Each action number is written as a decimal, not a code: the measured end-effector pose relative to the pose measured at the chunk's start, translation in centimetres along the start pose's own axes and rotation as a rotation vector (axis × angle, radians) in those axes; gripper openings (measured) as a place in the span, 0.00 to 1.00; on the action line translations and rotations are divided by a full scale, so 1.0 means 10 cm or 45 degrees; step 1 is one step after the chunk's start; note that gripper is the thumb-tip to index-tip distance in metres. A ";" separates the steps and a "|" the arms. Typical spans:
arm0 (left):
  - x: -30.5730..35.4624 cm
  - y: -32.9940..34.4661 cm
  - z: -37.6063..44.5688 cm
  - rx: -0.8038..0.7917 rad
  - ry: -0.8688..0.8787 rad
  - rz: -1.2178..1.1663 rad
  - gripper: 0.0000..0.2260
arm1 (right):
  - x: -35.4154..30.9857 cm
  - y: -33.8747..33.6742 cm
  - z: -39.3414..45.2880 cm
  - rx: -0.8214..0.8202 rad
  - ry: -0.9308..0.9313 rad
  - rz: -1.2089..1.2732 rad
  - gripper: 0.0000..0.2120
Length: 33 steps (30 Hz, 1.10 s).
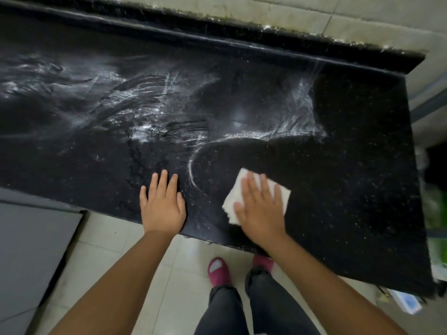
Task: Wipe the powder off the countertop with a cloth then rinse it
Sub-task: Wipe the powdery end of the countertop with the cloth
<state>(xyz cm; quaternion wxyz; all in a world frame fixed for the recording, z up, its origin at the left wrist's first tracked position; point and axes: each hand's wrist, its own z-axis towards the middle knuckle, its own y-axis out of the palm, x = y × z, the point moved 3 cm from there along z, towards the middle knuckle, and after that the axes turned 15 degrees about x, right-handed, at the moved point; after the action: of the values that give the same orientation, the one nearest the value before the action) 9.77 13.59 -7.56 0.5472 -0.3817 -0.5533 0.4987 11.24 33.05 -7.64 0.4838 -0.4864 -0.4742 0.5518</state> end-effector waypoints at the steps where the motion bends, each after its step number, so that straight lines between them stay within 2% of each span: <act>1: 0.01 -0.01 0.01 -0.021 0.002 0.019 0.23 | -0.11 0.01 -0.17 0.019 -0.053 0.034 0.30; 5: 0.10 -0.06 0.00 -0.012 -0.048 0.032 0.20 | -0.04 0.01 -0.72 0.034 -0.080 0.065 0.24; 7: 0.22 -0.06 -0.06 0.008 -0.016 -0.001 0.18 | 0.29 -0.01 -0.90 -0.044 0.050 0.033 0.25; 12: 0.78 0.01 -0.22 0.014 0.315 -0.087 0.19 | 1.54 -0.19 -1.32 -0.190 0.522 -0.015 0.32; 15: 1.06 0.05 -0.21 -0.001 0.431 -0.106 0.20 | 1.95 -0.33 -1.14 -0.116 0.684 -0.046 0.32; 18: 1.17 0.14 -0.19 -0.025 0.441 -0.116 0.21 | 1.99 -0.29 -0.55 -0.104 0.803 -0.056 0.29; 20: 1.18 0.18 -0.19 -0.027 0.392 -0.145 0.20 | 1.75 -0.22 -0.12 -0.092 0.694 -0.041 0.28; 23: 1.20 0.21 -0.15 -0.038 0.273 -0.195 0.21 | 1.15 -0.09 0.18 -0.092 0.362 0.047 0.28; 25: 1.23 0.20 -0.10 -0.022 0.235 -0.209 0.22 | 0.88 -0.06 -0.01 0.034 0.167 0.034 0.27; 27: 1.30 0.19 -0.04 -0.009 0.249 -0.215 0.20 | 0.90 -0.08 -0.39 0.020 0.076 0.079 0.26; 29: 1.38 0.23 0.02 -0.017 0.263 -0.224 0.17 | 1.19 -0.07 -0.86 -0.038 0.121 0.011 0.23; 33: 1.52 0.33 0.01 -0.015 0.237 -0.185 0.17 | 1.99 -0.18 -1.42 -0.018 0.511 -0.057 0.28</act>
<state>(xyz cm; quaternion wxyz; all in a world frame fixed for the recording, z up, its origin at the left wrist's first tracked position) 7.55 28.99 -7.31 0.6287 -0.3883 -0.5292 0.4169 24.30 53.74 -8.50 0.5773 -0.5795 -0.3828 0.4295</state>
